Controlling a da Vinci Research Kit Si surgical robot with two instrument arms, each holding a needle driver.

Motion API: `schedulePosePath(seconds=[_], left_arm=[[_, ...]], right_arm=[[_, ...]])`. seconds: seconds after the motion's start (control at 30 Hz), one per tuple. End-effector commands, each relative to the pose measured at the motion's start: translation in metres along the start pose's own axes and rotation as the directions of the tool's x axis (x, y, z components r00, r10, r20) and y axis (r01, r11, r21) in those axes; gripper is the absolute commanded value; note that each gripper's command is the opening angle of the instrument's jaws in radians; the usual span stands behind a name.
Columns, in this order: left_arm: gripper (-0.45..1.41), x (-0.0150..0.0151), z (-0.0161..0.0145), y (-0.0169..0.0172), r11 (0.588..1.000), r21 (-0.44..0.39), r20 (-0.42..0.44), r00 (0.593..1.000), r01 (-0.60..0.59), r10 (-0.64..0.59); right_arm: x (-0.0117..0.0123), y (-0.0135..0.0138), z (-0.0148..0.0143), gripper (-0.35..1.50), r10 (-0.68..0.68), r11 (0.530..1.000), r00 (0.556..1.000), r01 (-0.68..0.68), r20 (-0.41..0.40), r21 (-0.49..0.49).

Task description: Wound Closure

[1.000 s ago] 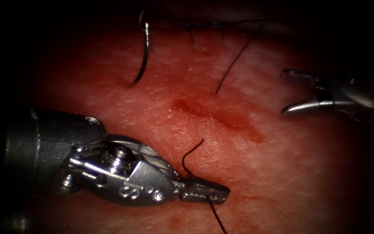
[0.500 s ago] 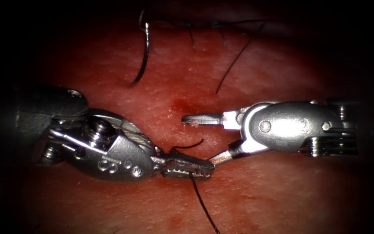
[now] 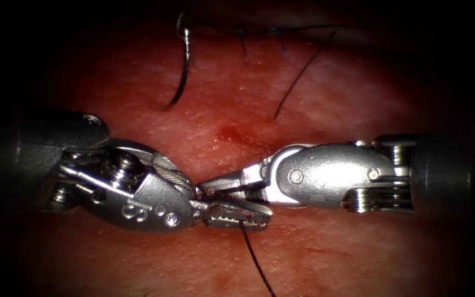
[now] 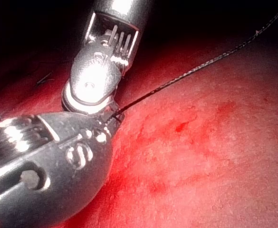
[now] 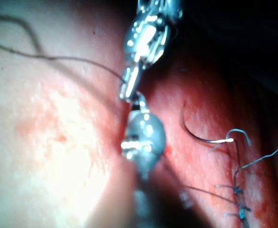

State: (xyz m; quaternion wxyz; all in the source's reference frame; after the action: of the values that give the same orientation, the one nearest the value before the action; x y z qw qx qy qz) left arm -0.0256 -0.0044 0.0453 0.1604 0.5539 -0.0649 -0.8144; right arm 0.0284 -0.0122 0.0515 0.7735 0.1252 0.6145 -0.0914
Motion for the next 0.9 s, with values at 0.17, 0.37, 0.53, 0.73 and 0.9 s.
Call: schedulePosePath(seconds=[0.17,0.37,0.53,0.73,0.9], left_arm=[[-0.45,-0.0002,0.0007,0.0001,1.000,0.000,-0.001,1.000,-0.002,0.002],[0.79,-0.0001,0.0011,-0.0002,1.000,0.010,0.025,1.000,0.005,-0.006],[1.06,0.0023,0.0034,-0.0001,0.997,0.061,0.068,0.997,-0.050,0.045],[1.04,0.0044,0.0050,0.0001,0.984,0.103,0.092,0.987,-0.142,0.133],[1.01,0.0056,0.0055,-0.0003,0.971,0.153,0.101,0.981,-0.182,0.167]], right_arm=[[-0.0001,0.0013,-0.0001,-0.35,0.009,1.000,1.000,-0.009,0.029,-0.010],[-0.0022,0.0031,-0.0022,-0.35,0.312,0.941,0.947,-0.298,0.076,-0.158],[-0.0056,0.0039,-0.0050,-0.35,0.525,0.820,0.848,-0.481,0.071,-0.312],[-0.0080,0.0042,-0.0056,-0.35,0.596,0.753,0.801,-0.535,0.053,-0.383],[-0.0091,0.0039,-0.0050,-0.35,0.604,0.750,0.793,-0.533,0.078,-0.391]])
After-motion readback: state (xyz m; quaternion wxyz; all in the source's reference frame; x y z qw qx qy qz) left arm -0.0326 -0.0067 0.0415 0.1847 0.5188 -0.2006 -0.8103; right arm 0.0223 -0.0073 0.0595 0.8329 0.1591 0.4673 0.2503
